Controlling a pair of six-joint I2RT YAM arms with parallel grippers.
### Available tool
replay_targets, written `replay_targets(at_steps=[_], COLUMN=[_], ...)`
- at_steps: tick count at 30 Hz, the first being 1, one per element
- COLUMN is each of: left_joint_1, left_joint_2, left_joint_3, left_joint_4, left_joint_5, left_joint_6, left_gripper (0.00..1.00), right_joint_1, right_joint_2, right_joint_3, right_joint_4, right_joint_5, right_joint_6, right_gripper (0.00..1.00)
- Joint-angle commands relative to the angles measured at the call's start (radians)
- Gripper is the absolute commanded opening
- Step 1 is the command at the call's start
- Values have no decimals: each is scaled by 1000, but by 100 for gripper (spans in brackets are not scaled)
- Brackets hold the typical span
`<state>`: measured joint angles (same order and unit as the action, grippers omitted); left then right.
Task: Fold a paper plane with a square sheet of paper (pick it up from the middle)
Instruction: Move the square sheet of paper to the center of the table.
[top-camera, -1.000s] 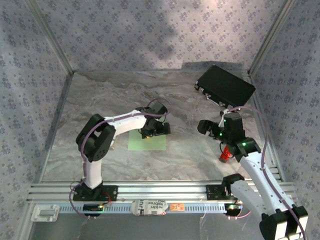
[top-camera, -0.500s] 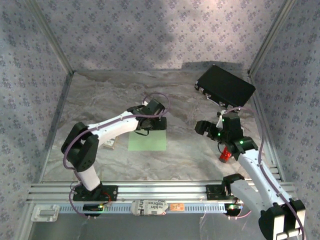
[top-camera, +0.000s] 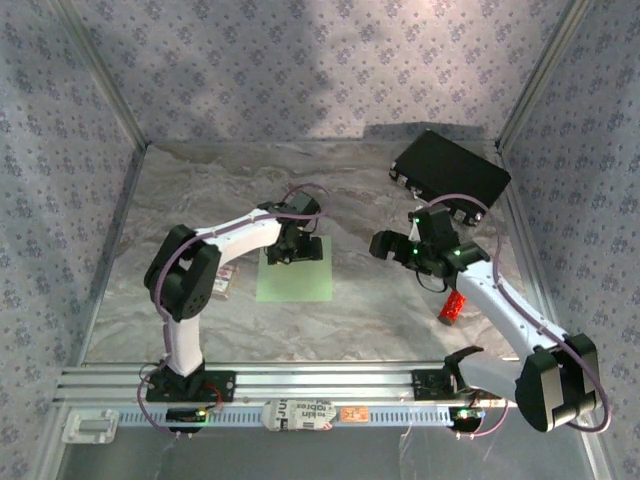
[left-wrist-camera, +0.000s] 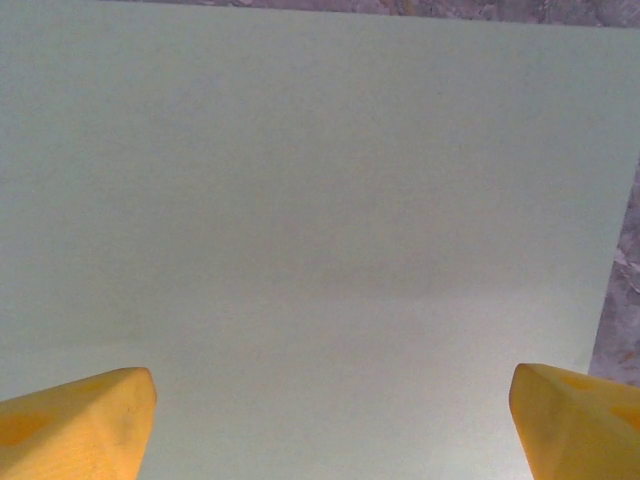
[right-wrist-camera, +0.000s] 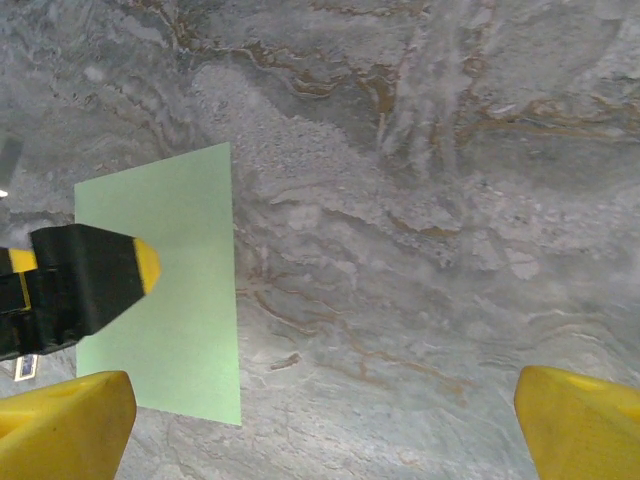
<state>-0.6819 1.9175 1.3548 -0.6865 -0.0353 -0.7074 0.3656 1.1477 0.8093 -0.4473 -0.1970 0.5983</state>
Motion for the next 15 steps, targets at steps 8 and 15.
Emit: replay_targets(at_steps=[8, 15], left_joint_1=[-6, -5], left_joint_2=[68, 103], left_joint_3=[85, 85], left_joint_4=[-163, -147], left_joint_5=[-60, -18], left_joint_6=[28, 56], left_gripper=[91, 92], right_joint_1=[32, 34], right_joint_2=[46, 52], right_joint_3=[44, 37], right_joint_4=[-63, -55], right_joint_5=[7, -7], right_joint_6=[-2, -2], right_gripper=[99, 99])
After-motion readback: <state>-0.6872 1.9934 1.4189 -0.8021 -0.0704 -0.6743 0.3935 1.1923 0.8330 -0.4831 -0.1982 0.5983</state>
